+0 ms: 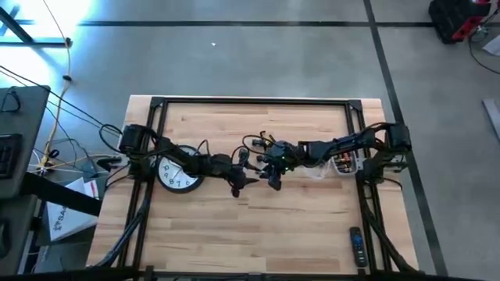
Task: Insert battery
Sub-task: Insert the silver battery into the white battery case
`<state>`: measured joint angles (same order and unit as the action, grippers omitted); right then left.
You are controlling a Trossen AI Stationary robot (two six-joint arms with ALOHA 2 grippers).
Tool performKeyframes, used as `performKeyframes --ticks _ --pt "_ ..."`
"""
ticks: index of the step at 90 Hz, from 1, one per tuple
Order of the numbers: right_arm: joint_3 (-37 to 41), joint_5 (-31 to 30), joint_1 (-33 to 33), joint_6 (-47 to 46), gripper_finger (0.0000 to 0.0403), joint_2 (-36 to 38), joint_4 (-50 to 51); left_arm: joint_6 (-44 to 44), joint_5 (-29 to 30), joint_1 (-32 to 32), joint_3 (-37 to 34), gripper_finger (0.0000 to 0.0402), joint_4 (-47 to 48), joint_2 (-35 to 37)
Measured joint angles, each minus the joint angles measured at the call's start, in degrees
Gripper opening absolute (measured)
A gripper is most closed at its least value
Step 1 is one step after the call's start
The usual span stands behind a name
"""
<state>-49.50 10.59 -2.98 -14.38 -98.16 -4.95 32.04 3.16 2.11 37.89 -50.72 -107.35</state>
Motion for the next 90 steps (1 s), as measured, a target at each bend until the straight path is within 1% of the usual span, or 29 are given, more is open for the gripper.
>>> performKeyframes --ticks 12,22,30,48,56,66,80,90 --pt "0.0 0.41 -0.01 1.37 0.0071 0.01 -0.01 -6.24 -0.91 -1.68 -0.02 0.0172 0.0 0.0" --pt "0.0 0.41 0.0 1.58 0.0071 0.01 -0.03 -10.76 -5.74 -3.47 -0.02 0.0172 0.06 0.0" --pt "0.0 0.51 0.01 1.5 0.0071 0.01 -0.06 -11.46 -8.85 -4.2 -0.02 0.0172 -0.2 0.0" --pt "0.0 0.59 0.02 1.44 0.0071 0.01 -0.04 -9.08 -8.83 -3.42 -0.02 0.0172 -0.2 0.0" --pt "0.0 0.61 0.02 1.43 0.0071 0.01 -0.07 -8.37 -7.23 -2.76 -0.02 0.0172 -0.2 0.0" --pt "0.0 0.61 0.02 1.43 0.0071 0.01 -0.32 -9.04 -6.01 -2.65 -0.02 0.0172 -0.19 0.0" --pt "0.02 0.59 0.02 1.43 0.0071 0.01 -0.56 -10.24 -5.9 -2.65 -0.09 0.0172 -0.18 0.0" --pt "0.02 0.59 0.12 1.43 0.0071 0.01 -1.1 -11.09 -5.9 -2.65 -0.47 0.0163 -0.59 0.0"
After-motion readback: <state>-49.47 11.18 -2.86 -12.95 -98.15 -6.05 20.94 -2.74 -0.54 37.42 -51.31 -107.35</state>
